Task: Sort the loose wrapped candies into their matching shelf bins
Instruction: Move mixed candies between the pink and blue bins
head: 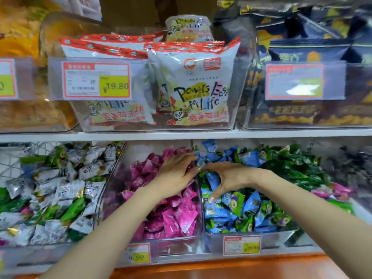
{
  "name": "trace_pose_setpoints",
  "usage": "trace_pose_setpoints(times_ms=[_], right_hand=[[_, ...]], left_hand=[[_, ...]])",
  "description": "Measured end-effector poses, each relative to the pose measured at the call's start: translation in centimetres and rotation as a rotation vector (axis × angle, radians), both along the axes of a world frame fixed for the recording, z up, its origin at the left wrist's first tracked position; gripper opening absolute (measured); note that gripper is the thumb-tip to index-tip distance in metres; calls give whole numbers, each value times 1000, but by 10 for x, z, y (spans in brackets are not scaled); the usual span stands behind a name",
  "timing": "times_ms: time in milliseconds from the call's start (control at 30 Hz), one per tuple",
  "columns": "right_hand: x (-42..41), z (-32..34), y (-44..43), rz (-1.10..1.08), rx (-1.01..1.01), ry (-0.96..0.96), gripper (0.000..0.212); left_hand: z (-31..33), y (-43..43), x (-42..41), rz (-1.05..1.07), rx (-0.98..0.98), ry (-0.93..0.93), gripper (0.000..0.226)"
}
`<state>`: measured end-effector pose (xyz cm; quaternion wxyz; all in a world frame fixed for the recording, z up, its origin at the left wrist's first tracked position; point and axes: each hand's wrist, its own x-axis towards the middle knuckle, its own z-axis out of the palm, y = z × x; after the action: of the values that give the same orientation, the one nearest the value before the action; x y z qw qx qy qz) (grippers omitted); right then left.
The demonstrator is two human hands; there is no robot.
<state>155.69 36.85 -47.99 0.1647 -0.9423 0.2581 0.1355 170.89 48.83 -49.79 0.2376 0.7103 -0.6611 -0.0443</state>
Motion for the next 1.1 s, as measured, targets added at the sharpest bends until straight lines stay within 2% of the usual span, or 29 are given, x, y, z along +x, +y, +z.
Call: trace_pose_setpoints(times_ms=[33,167,300,433,600,700,833,867,933,1000,1100], right_hand=[[-1,0,0,-4,-7,-15,103],[-5,0,2,-38,38,-96,82],[-6,2,4,-46,23,-113,72],[-8,2,3,-76,38,-195,49],[-15,9,2,-182,96,-414,25],[-20,23,-7,-330,-43,-537,26],[-26,27,-16,-432,-178,-576,52],[-26,27,-13,-426,-204,-593,52],[-24,28,-4,-368,-206,-625,36],[-18,25,9,-270,-144,-562,18],[-3,10,22,-154,-209,-267,33]], left_hand=[[0,0,0,-2,15,-8,79],[1,-1,1,-8,85,13,50],[-1,-2,3,-25,73,38,48],[-4,-2,5,-19,58,51,49],[-4,-3,4,-18,60,46,53],[-3,-2,4,-13,67,47,56],[-2,-3,3,-12,66,51,50],[-2,-3,3,-11,66,51,50],[-2,-3,3,-13,63,56,49],[-2,-3,3,-12,55,57,49],[-3,-4,3,-5,43,77,53]])
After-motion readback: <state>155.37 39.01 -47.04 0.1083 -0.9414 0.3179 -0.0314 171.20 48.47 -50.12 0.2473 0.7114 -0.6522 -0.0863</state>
